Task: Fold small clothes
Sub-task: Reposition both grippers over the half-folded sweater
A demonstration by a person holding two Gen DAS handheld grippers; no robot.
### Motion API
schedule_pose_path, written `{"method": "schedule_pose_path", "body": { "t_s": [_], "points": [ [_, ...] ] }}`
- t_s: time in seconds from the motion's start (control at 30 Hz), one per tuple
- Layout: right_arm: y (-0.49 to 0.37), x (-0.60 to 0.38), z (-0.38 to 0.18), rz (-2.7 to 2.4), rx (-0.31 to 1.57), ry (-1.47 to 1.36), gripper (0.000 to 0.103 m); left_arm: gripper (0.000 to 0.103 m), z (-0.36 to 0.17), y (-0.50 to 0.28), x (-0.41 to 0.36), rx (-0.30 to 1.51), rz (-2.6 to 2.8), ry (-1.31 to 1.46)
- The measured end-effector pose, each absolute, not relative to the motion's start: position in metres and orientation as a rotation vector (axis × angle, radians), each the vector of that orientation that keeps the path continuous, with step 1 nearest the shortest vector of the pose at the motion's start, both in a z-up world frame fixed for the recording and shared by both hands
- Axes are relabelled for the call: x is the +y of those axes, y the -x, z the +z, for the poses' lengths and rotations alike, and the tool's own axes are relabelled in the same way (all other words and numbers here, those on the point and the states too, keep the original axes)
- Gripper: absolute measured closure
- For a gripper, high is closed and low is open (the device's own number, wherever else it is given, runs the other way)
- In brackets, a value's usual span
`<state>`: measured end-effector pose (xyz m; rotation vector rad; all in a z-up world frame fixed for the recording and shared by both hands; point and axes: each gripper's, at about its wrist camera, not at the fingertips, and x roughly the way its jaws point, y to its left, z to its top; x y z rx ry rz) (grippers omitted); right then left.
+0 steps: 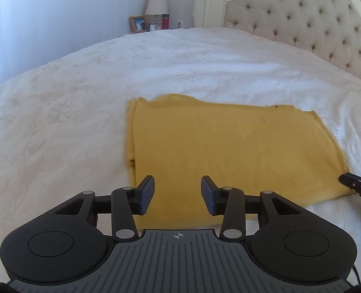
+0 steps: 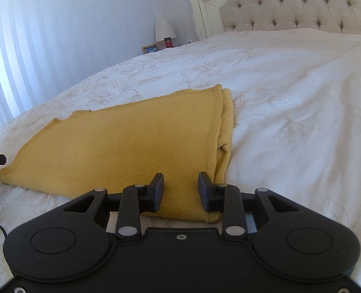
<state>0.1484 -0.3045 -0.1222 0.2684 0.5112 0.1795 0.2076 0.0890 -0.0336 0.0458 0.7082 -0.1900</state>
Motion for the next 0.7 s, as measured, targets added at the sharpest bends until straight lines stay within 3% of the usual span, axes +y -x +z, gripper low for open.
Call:
{"method": "schedule_pose_path", "body": {
  "t_s": [0.07,0.13,0.17,0.47,0.7],
  "points": [
    [-0.150,-0.308,-0.123,0.238,0.505,-0.304,0.039,0.055,-0.034,-0.212,0.071,0.712,-0.210,-0.064],
    [-0.152,-0.305,-0.123,0.305,0.507,-0.307,0.016,0.054,-0.039,-0.217,0.054,0.720,-0.214,-0.070],
    [-0.153,-0.301,-0.122,0.311,0.510,-0.287,0.014,0.054,-0.042,-0.219,0.047,0.725,-0.212,-0.069],
    [-0.154,-0.281,-0.122,0.293,0.536,-0.181,0.007,0.053,-0.073,-0.216,0.001,0.767,-0.236,-0.135],
    [-0.154,-0.282,-0.122,0.293,0.536,-0.180,0.007,0.040,-0.089,-0.198,-0.002,0.777,-0.219,-0.184]
  ]
}}
